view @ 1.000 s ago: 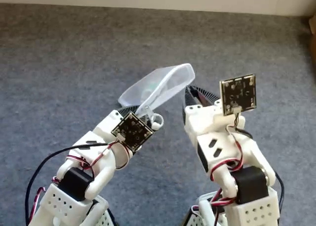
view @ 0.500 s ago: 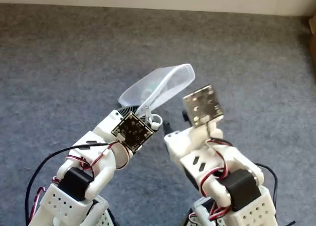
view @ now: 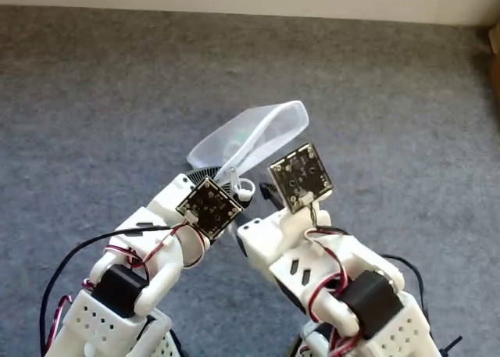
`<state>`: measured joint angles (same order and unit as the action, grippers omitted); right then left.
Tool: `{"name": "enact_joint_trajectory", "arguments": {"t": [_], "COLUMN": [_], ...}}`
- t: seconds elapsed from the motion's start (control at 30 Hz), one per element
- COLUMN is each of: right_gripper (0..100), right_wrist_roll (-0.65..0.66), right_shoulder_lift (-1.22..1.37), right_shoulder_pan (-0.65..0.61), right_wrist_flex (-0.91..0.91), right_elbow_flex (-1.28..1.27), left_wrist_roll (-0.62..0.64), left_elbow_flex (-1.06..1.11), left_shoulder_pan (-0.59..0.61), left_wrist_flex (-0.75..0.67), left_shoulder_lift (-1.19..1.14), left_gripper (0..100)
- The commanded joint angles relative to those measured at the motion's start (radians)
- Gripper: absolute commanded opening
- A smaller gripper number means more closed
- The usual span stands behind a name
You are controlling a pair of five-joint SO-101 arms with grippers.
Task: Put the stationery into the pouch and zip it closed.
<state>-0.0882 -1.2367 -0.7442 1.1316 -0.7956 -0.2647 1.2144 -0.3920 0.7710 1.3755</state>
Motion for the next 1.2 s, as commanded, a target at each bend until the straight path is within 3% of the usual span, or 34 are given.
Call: {"name": "enact_joint_trajectory", "arguments": {"t": [0.0,0.23,0.5,0.63,0.9,1.17], "right_gripper": [17.7,16.7,4.1,0.5,0.5,0.5], "right_wrist_roll": [-0.011,-0.011,0.0,0.074,0.078,-0.04], "right_shoulder_lift": [-0.012,-0.007,-0.007,-0.013,-0.015,-0.013], "right_shoulder_pan": [0.035,0.042,0.093,0.099,0.271,0.394], "right_wrist_flex": [-0.088,-0.16,-0.255,-0.255,-0.289,-0.41], "right_elbow_flex": [-0.022,-0.084,-0.128,-0.122,-0.117,-0.125], "left_wrist_roll": [0.015,0.015,0.015,0.015,0.015,0.015], "left_elbow_flex": [-0.007,-0.005,-0.005,-0.005,-0.005,-0.005], "left_shoulder_pan": [0.031,0.031,0.031,0.031,0.031,0.031], "left_wrist_flex": [-0.015,-0.015,-0.014,-0.002,-0.002,-0.002], "left_shoulder_lift": [0.016,0.016,0.016,0.016,0.016,0.016], "left_gripper": [1,1,1,1,1,1]}}
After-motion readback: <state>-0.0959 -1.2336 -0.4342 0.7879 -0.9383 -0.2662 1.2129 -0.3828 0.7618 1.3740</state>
